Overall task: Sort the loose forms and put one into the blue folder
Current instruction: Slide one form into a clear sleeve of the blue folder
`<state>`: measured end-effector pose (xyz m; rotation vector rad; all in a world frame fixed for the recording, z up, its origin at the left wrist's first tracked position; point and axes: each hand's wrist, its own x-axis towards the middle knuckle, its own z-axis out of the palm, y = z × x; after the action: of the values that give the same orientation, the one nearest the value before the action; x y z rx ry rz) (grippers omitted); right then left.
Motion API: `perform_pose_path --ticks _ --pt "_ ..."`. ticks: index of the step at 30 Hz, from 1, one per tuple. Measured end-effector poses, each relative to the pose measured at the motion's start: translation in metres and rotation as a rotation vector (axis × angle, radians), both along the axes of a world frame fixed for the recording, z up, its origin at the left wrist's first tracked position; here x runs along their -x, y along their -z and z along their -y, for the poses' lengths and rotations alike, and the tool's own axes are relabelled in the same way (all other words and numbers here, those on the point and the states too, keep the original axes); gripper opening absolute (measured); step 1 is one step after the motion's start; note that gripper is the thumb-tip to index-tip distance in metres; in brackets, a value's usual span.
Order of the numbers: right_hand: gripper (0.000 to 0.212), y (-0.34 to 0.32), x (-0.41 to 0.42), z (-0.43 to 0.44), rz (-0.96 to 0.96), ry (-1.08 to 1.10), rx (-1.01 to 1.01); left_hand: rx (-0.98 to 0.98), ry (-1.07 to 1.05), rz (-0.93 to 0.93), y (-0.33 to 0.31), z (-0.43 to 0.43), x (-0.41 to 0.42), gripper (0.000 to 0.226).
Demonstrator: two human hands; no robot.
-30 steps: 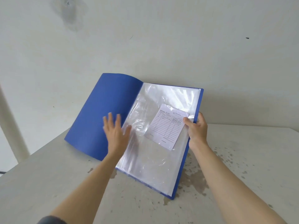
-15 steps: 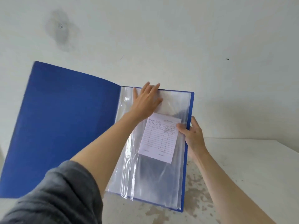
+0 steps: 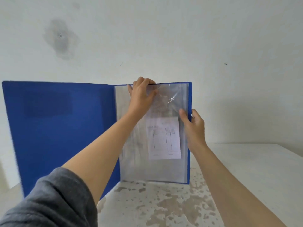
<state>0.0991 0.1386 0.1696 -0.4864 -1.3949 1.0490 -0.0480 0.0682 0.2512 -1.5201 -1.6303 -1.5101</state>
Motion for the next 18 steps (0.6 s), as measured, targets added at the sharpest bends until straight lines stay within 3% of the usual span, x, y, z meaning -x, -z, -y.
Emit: perform_pose_path --ticks 3,6,12,18 --pt "0.023 -0.001 -0.001 -0.001 -0.022 -0.008 0.013 0.002 0.019 -0.052 0.000 -0.003 -0.004 0.015" --pt "0.006 0.005 0.001 -0.001 0.000 0.009 0.037 0.005 0.010 -0.088 0.006 -0.010 -0.008 0.015" --pt "0.026 0.019 0.001 -0.006 0.101 0.024 0.090 -0.008 -0.016 -0.080 0.007 -0.016 -0.007 0.023" --pt "0.016 0.029 0.004 -0.002 0.147 0.044 0.027 0.051 0.043 -0.019 0.028 -0.011 0.002 0.064"
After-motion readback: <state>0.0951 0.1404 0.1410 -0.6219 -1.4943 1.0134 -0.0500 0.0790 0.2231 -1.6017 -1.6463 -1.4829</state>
